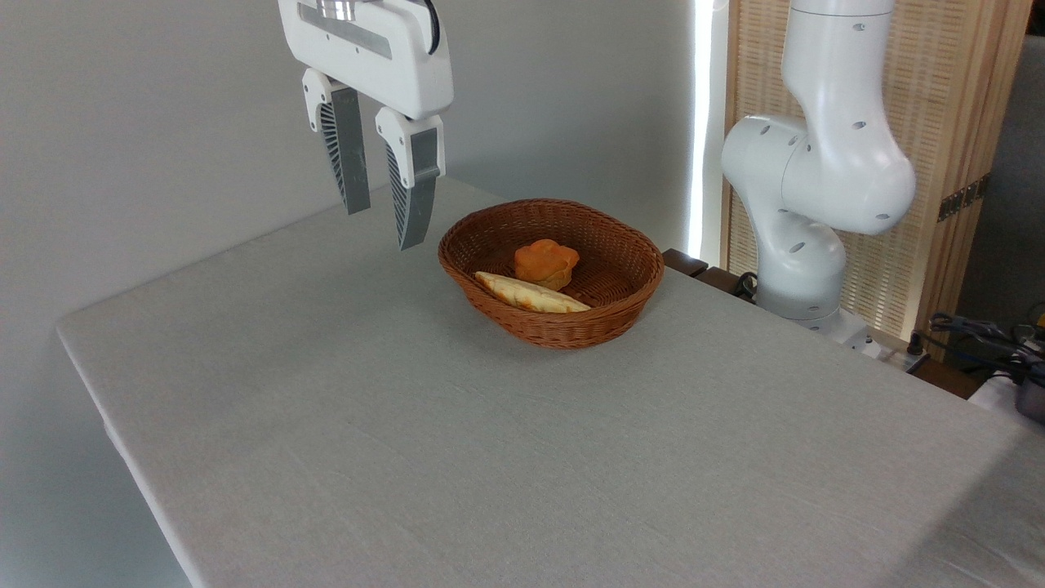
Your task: Put bread into the basket
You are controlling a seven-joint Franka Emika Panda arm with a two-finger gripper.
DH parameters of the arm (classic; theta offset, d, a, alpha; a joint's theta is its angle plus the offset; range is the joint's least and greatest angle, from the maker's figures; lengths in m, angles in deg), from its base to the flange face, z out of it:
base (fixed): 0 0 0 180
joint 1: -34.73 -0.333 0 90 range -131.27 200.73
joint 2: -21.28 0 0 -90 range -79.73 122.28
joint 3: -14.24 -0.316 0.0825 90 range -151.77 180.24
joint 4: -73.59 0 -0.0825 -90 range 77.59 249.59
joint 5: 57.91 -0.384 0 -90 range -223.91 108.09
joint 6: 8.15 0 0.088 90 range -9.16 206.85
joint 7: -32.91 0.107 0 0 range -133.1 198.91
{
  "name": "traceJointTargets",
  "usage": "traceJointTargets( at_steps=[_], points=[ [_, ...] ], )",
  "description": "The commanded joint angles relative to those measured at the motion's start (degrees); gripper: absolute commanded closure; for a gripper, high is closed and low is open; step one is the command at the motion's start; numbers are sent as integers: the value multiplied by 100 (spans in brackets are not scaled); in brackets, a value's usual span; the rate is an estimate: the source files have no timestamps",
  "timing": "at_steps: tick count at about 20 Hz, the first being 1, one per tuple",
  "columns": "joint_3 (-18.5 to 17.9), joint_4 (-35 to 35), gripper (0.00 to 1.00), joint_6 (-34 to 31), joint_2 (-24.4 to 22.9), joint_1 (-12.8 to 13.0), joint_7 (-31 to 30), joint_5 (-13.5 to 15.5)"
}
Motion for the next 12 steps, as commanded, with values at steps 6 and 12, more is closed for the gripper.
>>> traceJointTargets(
  at_steps=[6, 12],
  points=[
    [-466, -485, 0, -348, 410, 312, 62, -265],
    [-591, -441, 0, -296, 463, 419, 71, -274]
  ],
)
